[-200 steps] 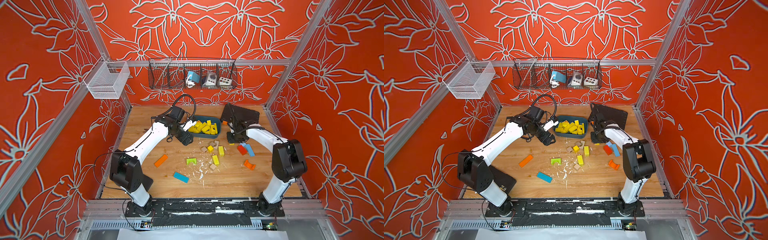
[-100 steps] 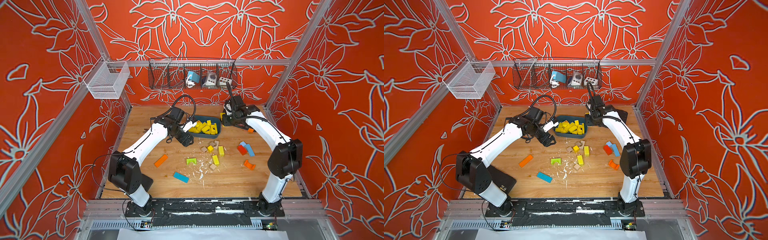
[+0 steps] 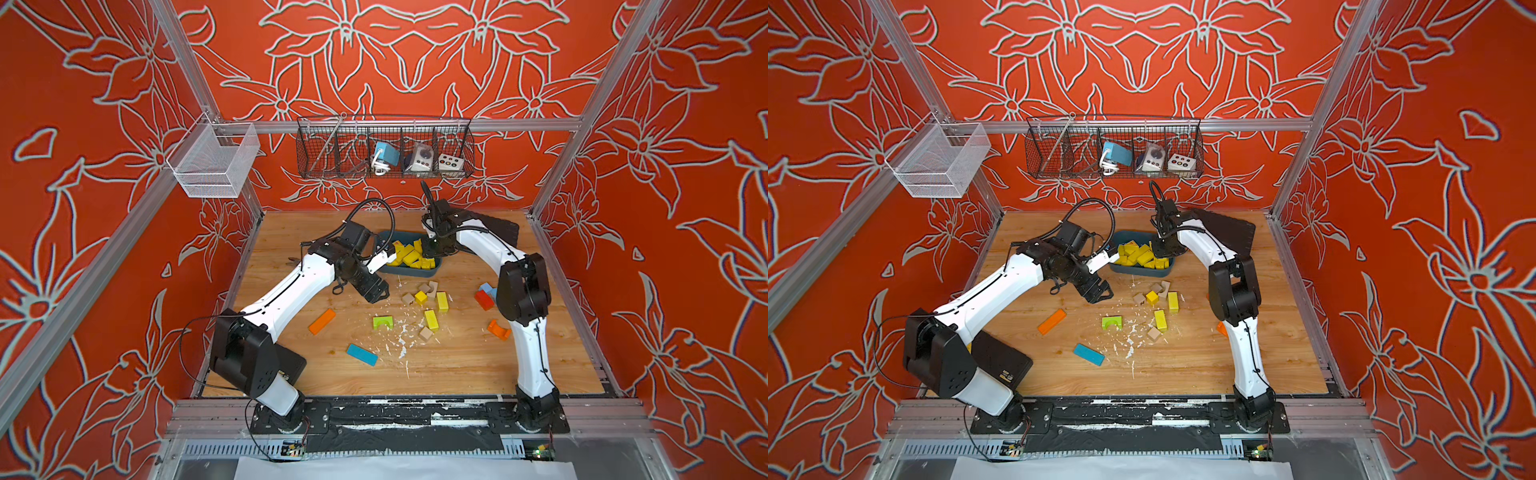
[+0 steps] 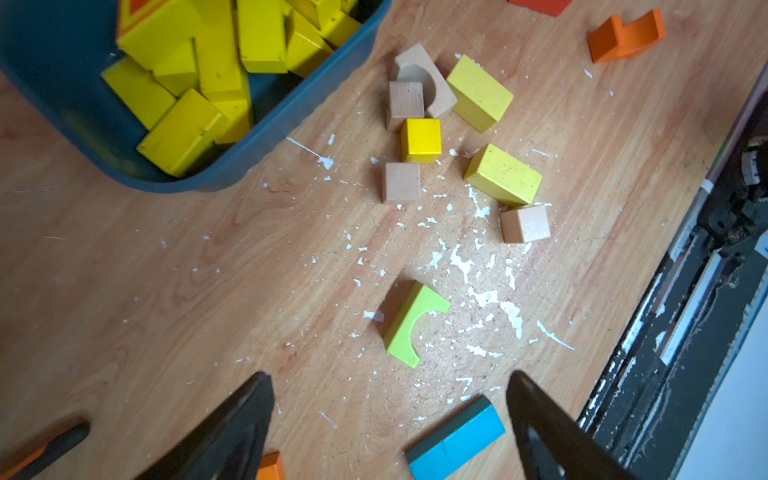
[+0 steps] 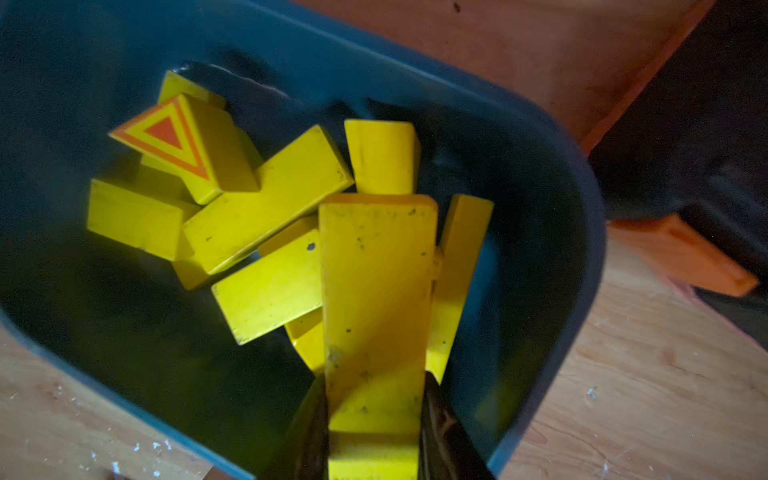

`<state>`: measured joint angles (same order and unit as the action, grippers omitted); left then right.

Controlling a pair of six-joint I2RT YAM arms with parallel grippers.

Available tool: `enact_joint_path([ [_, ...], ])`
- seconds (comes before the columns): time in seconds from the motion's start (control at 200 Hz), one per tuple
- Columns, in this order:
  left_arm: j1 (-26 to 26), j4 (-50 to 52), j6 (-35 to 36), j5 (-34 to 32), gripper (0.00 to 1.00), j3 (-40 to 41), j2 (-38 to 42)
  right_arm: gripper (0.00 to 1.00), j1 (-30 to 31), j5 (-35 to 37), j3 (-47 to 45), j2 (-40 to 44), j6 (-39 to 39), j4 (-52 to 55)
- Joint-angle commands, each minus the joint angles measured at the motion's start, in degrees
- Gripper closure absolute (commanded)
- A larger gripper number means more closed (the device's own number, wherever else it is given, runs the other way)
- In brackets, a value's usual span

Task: Pick out the yellow building blocks
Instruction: Place the building block in the storage box.

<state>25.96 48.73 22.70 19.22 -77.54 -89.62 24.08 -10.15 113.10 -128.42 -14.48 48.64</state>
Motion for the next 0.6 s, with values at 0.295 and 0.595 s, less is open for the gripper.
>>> enact_joint_path([
  [0.295,6.79,-3.94,-1.54,1.50,0.14,4.71,-0.72,0.50,0.27,2.14,2.04,-0.45,1.14,3.09],
  [0.595,9.64,-9.15,-5.00,-3.27,0.14,2.52,-3.30,0.39,-0.34,9.09,2.47,6.74,1.31,6.73],
])
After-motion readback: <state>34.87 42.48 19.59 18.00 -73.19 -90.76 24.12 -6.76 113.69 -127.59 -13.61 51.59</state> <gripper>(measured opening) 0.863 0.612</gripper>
